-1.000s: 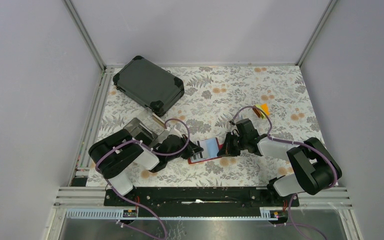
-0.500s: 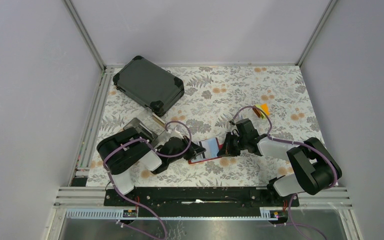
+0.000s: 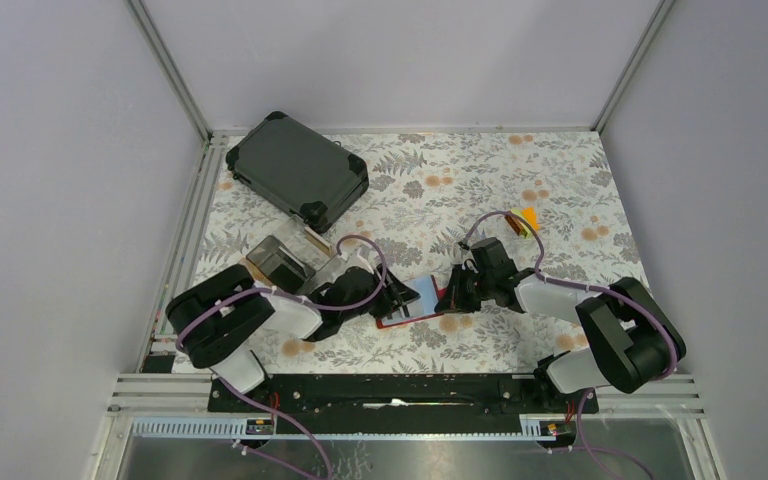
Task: Put the credit cards into the card holder
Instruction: Insert the credit card into the card holder.
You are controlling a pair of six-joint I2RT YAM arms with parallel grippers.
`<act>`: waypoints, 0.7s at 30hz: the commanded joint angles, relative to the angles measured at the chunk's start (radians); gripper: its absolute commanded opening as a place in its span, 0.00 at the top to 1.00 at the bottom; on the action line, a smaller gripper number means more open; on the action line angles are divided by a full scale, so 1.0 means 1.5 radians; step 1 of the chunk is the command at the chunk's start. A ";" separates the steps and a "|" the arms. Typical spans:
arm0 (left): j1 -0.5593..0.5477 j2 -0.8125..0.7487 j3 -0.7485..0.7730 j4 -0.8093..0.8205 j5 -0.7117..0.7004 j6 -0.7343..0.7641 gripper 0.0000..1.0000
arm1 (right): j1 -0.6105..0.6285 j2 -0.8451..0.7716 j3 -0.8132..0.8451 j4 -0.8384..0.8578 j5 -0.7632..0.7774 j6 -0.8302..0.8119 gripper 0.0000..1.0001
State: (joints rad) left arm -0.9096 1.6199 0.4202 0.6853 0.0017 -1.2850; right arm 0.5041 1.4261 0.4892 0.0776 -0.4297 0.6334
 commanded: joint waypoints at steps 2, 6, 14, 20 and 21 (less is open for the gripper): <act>0.000 -0.044 0.011 -0.195 -0.063 0.053 0.44 | -0.001 -0.012 0.006 -0.048 0.067 -0.028 1.00; 0.000 -0.080 0.029 -0.287 -0.095 0.076 0.37 | 0.000 -0.013 0.006 -0.048 0.067 -0.029 1.00; -0.001 -0.091 0.048 -0.330 -0.079 0.082 0.41 | 0.000 -0.015 0.006 -0.048 0.068 -0.032 1.00; -0.007 -0.075 0.061 -0.323 -0.066 0.084 0.48 | -0.001 -0.014 0.006 -0.048 0.065 -0.033 1.00; -0.008 -0.066 0.066 -0.320 -0.062 0.085 0.48 | -0.001 -0.012 0.007 -0.048 0.064 -0.033 1.00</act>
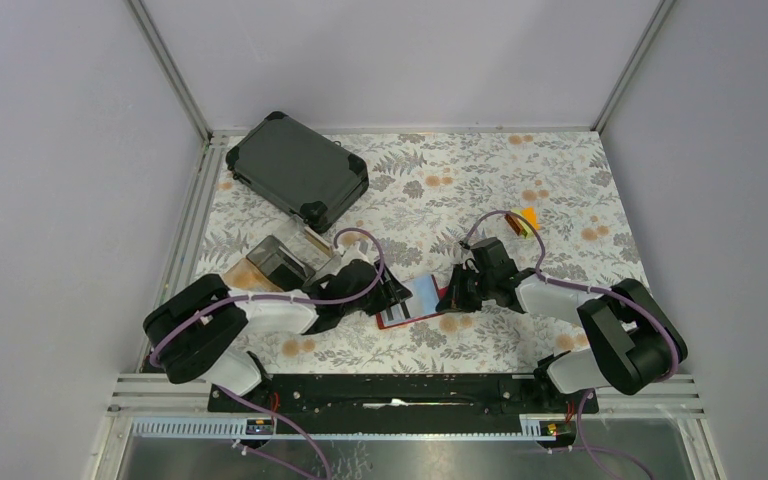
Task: Put the credit cards into the card holder
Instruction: Insert the credit card into the card holder.
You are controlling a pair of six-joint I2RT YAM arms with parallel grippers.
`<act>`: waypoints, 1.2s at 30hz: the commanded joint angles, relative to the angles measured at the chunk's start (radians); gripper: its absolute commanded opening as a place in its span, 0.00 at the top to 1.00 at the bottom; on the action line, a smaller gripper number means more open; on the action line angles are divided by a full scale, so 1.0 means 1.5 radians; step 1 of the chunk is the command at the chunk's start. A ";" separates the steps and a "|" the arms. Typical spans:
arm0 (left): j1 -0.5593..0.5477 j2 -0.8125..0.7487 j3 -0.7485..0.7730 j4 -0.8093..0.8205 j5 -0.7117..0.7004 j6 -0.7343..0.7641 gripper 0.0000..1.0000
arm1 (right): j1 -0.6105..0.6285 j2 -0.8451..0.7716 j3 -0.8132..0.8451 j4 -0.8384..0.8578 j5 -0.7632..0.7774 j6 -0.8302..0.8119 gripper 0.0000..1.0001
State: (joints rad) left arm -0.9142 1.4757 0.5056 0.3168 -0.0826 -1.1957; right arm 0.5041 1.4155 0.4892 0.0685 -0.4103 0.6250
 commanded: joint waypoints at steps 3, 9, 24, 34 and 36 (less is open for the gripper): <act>-0.012 0.043 0.026 -0.071 -0.003 0.028 0.49 | -0.001 -0.008 0.006 -0.042 0.049 -0.028 1.00; -0.022 0.061 0.054 -0.065 -0.002 0.031 0.50 | 0.000 -0.027 0.006 -0.064 0.049 -0.024 0.93; -0.024 0.042 0.060 -0.090 -0.031 0.047 0.50 | -0.001 -0.120 0.041 -0.127 0.098 -0.040 0.55; -0.024 0.033 0.062 -0.122 -0.035 0.052 0.50 | -0.001 -0.061 0.060 -0.092 0.065 -0.051 0.64; -0.024 0.037 0.063 -0.119 -0.032 0.051 0.50 | -0.001 -0.047 0.058 -0.083 0.054 -0.052 0.65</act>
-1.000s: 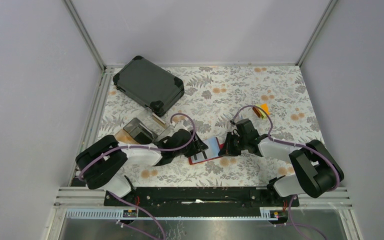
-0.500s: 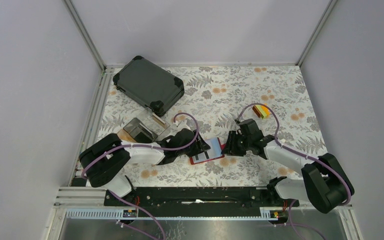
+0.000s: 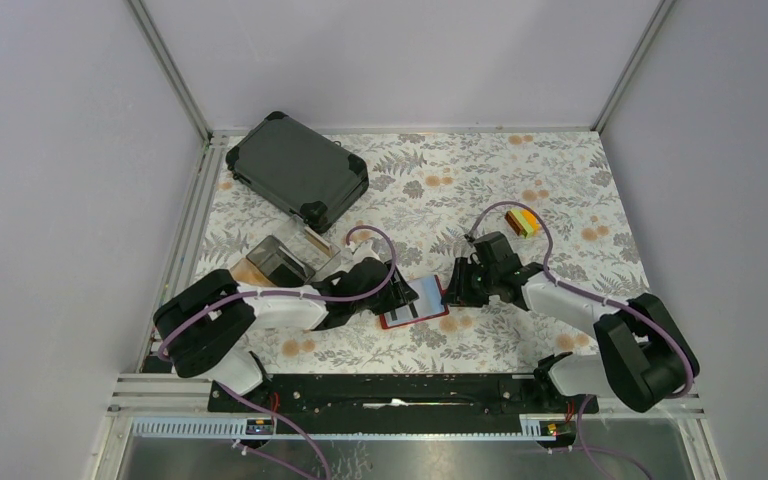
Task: Put the credit cards into the card holder
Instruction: Insert the credit card into the card holder.
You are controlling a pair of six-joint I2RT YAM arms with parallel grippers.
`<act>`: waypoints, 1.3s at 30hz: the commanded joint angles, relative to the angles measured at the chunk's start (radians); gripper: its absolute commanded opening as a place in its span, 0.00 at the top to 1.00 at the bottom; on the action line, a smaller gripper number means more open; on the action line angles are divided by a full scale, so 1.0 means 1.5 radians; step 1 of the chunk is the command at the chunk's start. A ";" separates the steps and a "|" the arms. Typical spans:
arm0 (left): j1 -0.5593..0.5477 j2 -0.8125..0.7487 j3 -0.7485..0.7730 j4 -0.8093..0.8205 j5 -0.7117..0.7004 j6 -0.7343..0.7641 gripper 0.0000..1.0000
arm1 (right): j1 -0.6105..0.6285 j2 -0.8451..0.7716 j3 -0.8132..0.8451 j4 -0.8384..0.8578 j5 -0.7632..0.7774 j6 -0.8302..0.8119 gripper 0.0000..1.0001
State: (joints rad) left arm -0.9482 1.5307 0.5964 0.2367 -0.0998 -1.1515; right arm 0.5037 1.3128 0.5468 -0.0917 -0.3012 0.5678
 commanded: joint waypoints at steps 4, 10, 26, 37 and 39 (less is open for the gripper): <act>-0.001 0.020 0.012 -0.064 -0.012 0.022 0.50 | 0.000 0.045 0.015 0.038 -0.030 -0.012 0.67; -0.001 0.046 0.022 -0.046 0.000 0.023 0.50 | 0.000 0.061 0.010 0.054 -0.047 -0.006 0.76; -0.007 0.098 0.045 0.045 0.032 0.015 0.50 | 0.000 0.068 -0.001 0.054 -0.048 0.000 0.83; -0.018 0.081 0.053 0.066 0.038 0.007 0.49 | 0.000 0.030 0.005 0.036 -0.032 -0.001 0.76; -0.015 0.047 0.048 0.043 0.025 0.022 0.44 | 0.000 0.010 0.009 0.016 -0.024 -0.004 0.72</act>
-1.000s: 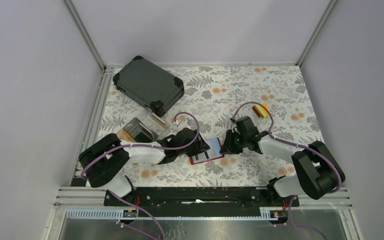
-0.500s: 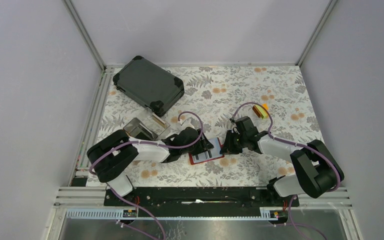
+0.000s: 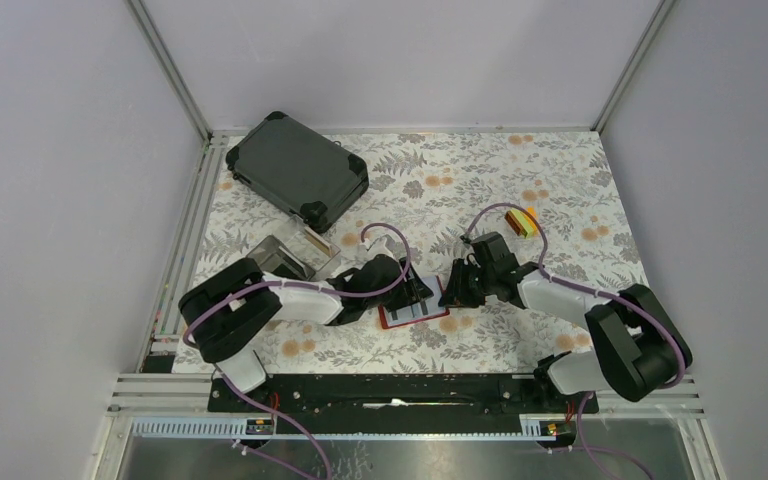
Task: Put the credit cards into the card holder
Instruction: Insert the credit card into the card holder.
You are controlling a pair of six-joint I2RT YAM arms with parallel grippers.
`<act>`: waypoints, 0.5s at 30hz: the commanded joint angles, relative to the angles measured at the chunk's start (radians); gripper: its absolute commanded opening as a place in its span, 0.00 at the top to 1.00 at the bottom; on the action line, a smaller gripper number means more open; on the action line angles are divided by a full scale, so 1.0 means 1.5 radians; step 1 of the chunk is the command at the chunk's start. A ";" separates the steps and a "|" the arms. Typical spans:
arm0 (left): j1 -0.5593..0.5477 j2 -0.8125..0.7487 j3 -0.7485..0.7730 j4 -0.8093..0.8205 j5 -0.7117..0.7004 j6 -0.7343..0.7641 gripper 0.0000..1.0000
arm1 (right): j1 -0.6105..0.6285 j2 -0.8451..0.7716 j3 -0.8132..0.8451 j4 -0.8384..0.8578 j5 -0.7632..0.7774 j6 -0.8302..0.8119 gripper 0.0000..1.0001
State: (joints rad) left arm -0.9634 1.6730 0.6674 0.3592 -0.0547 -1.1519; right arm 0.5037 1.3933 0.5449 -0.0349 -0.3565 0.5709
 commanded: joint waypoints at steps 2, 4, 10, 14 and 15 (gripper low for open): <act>-0.002 -0.086 -0.002 -0.069 -0.018 0.036 0.39 | 0.000 -0.066 0.019 -0.044 0.025 -0.013 0.68; 0.000 -0.125 -0.005 -0.111 -0.036 0.049 0.36 | 0.000 -0.087 0.026 -0.066 0.042 -0.021 0.65; 0.010 -0.249 -0.048 -0.219 -0.072 0.049 0.27 | 0.000 -0.092 0.031 -0.082 0.053 -0.033 0.62; 0.026 -0.306 -0.093 -0.266 -0.066 0.034 0.23 | 0.000 -0.072 0.011 -0.034 0.011 -0.017 0.61; 0.034 -0.312 -0.103 -0.273 -0.058 0.032 0.22 | 0.000 -0.068 0.008 -0.024 0.004 -0.013 0.61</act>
State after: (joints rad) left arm -0.9413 1.2499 0.5713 0.0528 -0.1242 -1.0973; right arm 0.5037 1.2694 0.5594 -0.1230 -0.3077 0.5457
